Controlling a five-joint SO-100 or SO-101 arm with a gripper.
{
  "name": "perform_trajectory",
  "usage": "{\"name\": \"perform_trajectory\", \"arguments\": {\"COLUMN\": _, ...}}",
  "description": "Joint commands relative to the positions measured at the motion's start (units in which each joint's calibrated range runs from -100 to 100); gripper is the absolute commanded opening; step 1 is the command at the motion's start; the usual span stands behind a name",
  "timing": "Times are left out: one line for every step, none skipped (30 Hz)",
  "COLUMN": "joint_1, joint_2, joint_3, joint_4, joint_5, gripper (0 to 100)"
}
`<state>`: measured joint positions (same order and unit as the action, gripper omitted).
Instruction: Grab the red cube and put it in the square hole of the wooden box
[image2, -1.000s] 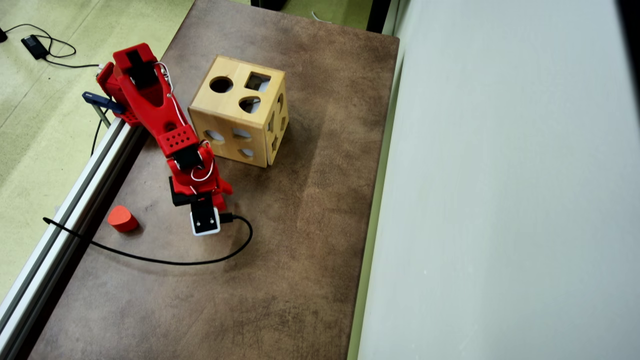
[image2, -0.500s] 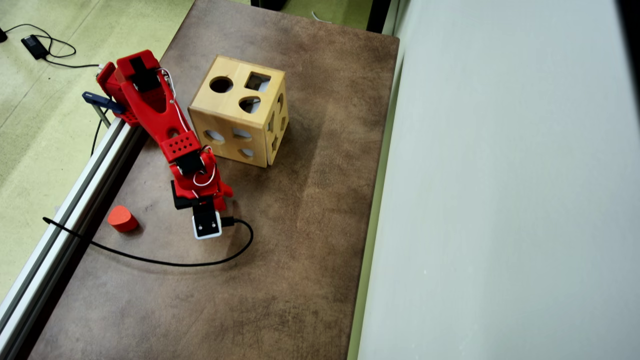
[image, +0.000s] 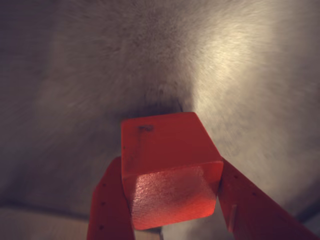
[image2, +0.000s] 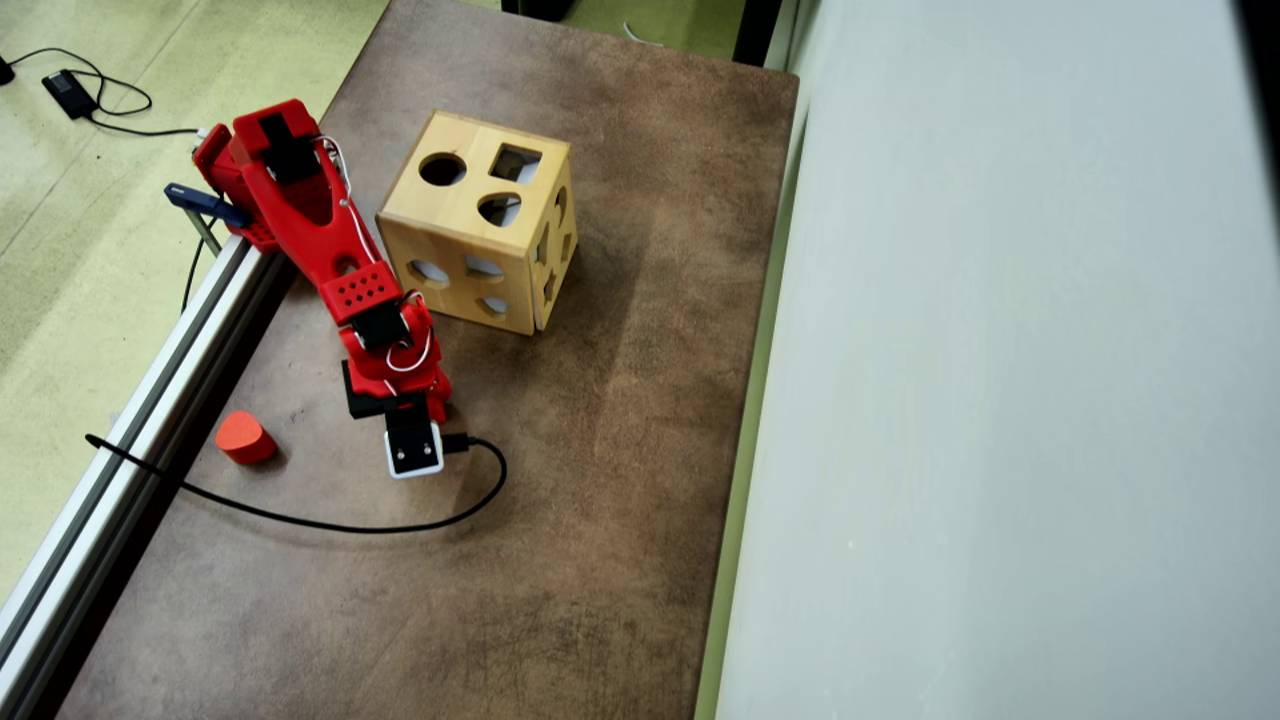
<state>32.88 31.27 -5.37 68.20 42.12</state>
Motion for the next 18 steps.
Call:
{"name": "perform_trajectory", "arguments": {"joint_1": 0.18, "joint_2": -16.28, "joint_3": -2.05, "joint_4": 7.51, "joint_5": -0.39, "gripper": 2}}
{"name": "perform_trajectory", "arguments": {"joint_1": 0.18, "joint_2": -19.25, "joint_3": -2.14, "joint_4": 9.28, "joint_5": -0.78, "gripper": 2}}
{"name": "perform_trajectory", "arguments": {"joint_1": 0.11, "joint_2": -22.40, "joint_3": -2.05, "joint_4": 10.97, "joint_5": -1.42, "gripper": 2}}
{"name": "perform_trajectory", "arguments": {"joint_1": 0.03, "joint_2": -25.45, "joint_3": -2.05, "joint_4": 12.66, "joint_5": -2.30, "gripper": 2}}
{"name": "perform_trajectory", "arguments": {"joint_1": -0.26, "joint_2": -28.60, "joint_3": -2.05, "joint_4": 14.11, "joint_5": -3.27, "gripper": 2}}
{"name": "perform_trajectory", "arguments": {"joint_1": -0.56, "joint_2": -31.57, "joint_3": -2.14, "joint_4": 15.39, "joint_5": -4.35, "gripper": 2}}
{"name": "perform_trajectory", "arguments": {"joint_1": -0.63, "joint_2": -34.54, "joint_3": -2.32, "joint_4": 16.52, "joint_5": -5.52, "gripper": 2}}
{"name": "perform_trajectory", "arguments": {"joint_1": -0.78, "joint_2": -37.60, "joint_3": -2.32, "joint_4": 17.24, "joint_5": -6.84, "gripper": 2}}
{"name": "perform_trajectory", "arguments": {"joint_1": -1.08, "joint_2": -40.57, "joint_3": -2.32, "joint_4": 17.65, "joint_5": -8.25, "gripper": 2}}
{"name": "perform_trajectory", "arguments": {"joint_1": -1.82, "joint_2": -43.37, "joint_3": -2.23, "joint_4": 17.89, "joint_5": -9.77, "gripper": 2}}
{"name": "perform_trajectory", "arguments": {"joint_1": -2.64, "joint_2": -46.01, "joint_3": -1.69, "joint_4": 17.89, "joint_5": -11.43, "gripper": 2}}
{"name": "perform_trajectory", "arguments": {"joint_1": -3.38, "joint_2": -48.38, "joint_3": -1.60, "joint_4": 17.89, "joint_5": -13.24, "gripper": 2}}
{"name": "perform_trajectory", "arguments": {"joint_1": -4.20, "joint_2": -50.42, "joint_3": -1.60, "joint_4": 17.97, "joint_5": -15.24, "gripper": 2}}
{"name": "perform_trajectory", "arguments": {"joint_1": -5.46, "joint_2": -52.04, "joint_3": -1.51, "joint_4": 17.97, "joint_5": -17.34, "gripper": 2}}
{"name": "perform_trajectory", "arguments": {"joint_1": -7.25, "joint_2": -53.22, "joint_3": -1.60, "joint_4": 17.97, "joint_5": -19.58, "gripper": 2}}
{"name": "perform_trajectory", "arguments": {"joint_1": -9.55, "joint_2": -53.90, "joint_3": -1.78, "joint_4": 17.97, "joint_5": -21.73, "gripper": 2}}
{"name": "perform_trajectory", "arguments": {"joint_1": -11.93, "joint_2": -54.24, "joint_3": -1.87, "joint_4": 17.97, "joint_5": -23.83, "gripper": 2}}
{"name": "perform_trajectory", "arguments": {"joint_1": -14.30, "joint_2": -54.24, "joint_3": -1.96, "joint_4": 18.05, "joint_5": -25.79, "gripper": 2}}
